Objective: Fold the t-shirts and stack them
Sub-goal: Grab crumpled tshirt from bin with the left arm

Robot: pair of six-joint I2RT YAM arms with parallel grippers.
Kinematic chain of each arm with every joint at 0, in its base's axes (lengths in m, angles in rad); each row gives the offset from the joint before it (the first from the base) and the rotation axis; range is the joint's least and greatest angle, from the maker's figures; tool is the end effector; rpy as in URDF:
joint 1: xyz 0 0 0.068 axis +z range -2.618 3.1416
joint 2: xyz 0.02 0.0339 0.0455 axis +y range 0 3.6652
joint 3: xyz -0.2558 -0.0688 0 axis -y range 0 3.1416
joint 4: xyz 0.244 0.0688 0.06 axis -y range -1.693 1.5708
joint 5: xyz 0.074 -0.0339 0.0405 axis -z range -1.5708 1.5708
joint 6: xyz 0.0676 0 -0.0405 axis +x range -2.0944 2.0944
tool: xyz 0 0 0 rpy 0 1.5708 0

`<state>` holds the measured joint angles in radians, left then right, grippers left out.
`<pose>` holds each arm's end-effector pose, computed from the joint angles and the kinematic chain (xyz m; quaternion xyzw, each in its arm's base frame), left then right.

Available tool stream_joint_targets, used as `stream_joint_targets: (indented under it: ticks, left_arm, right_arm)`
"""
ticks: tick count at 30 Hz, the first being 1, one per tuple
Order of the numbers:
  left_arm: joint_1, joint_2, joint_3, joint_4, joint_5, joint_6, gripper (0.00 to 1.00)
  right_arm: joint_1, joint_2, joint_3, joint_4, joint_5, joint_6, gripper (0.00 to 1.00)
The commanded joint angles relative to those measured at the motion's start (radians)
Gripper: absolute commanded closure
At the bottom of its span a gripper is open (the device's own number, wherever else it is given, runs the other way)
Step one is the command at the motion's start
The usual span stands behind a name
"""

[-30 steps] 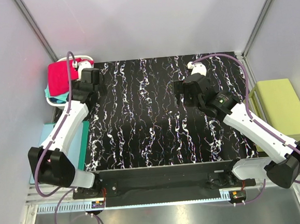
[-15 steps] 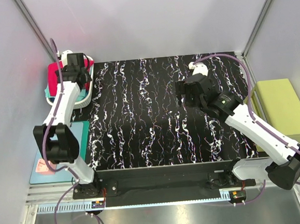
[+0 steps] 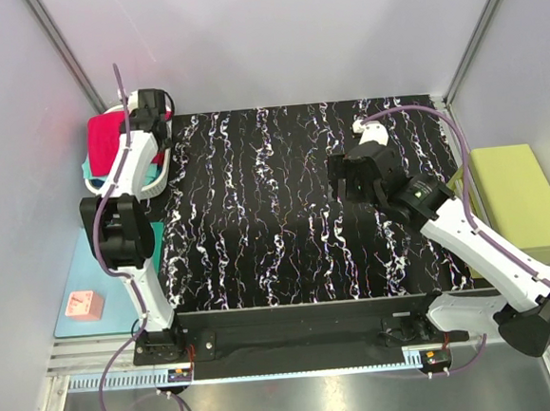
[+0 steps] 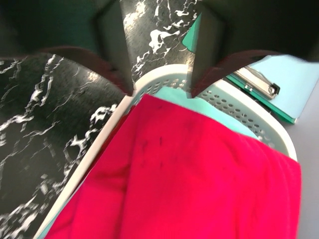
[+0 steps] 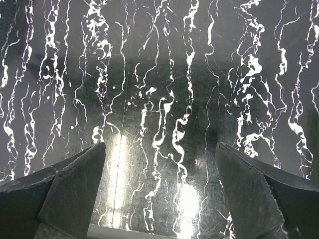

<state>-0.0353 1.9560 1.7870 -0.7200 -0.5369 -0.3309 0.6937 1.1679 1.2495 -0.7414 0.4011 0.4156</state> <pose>0.4509 0.0187 0.2661 -0.2215 0.8857 0.1871 0.3625 0.2211 0.1496 0.3450 -0.0352 0.8837 0.0750 0.4607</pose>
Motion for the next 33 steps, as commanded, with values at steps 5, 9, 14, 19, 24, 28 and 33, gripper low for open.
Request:
stream_joint_targets:
  ticks: [5,9,14,19,24,28,33]
  left_arm:
    - [0.002,0.056,0.147,0.008,0.002,0.013,0.37]
    - [0.002,0.093,0.176,0.004,0.002,0.02,0.4]
    - [0.003,0.127,0.173,-0.002,0.003,0.012,0.46]
    - [0.012,0.132,0.16,-0.004,0.002,0.001,0.51]
    - [0.021,0.123,0.141,-0.006,0.003,-0.008,0.57]
    - [0.028,0.107,0.111,-0.006,0.003,-0.016,0.65]
    - [0.034,0.093,0.086,-0.004,0.006,-0.022,0.77]
  right_arm:
    - [-0.003,0.033,0.005,0.028,-0.012,-0.021,0.0]
    - [-0.003,0.052,0.019,0.03,-0.004,-0.032,0.0]
    - [-0.003,0.056,0.025,0.03,-0.002,-0.031,0.0]
    - [-0.003,0.056,0.027,0.03,-0.001,-0.021,0.0]
    - [-0.003,0.064,0.027,0.028,-0.002,-0.006,0.0]
    - [-0.005,0.062,0.021,0.03,-0.005,0.005,0.0]
    - [-0.003,0.052,0.013,0.031,-0.005,0.015,0.0]
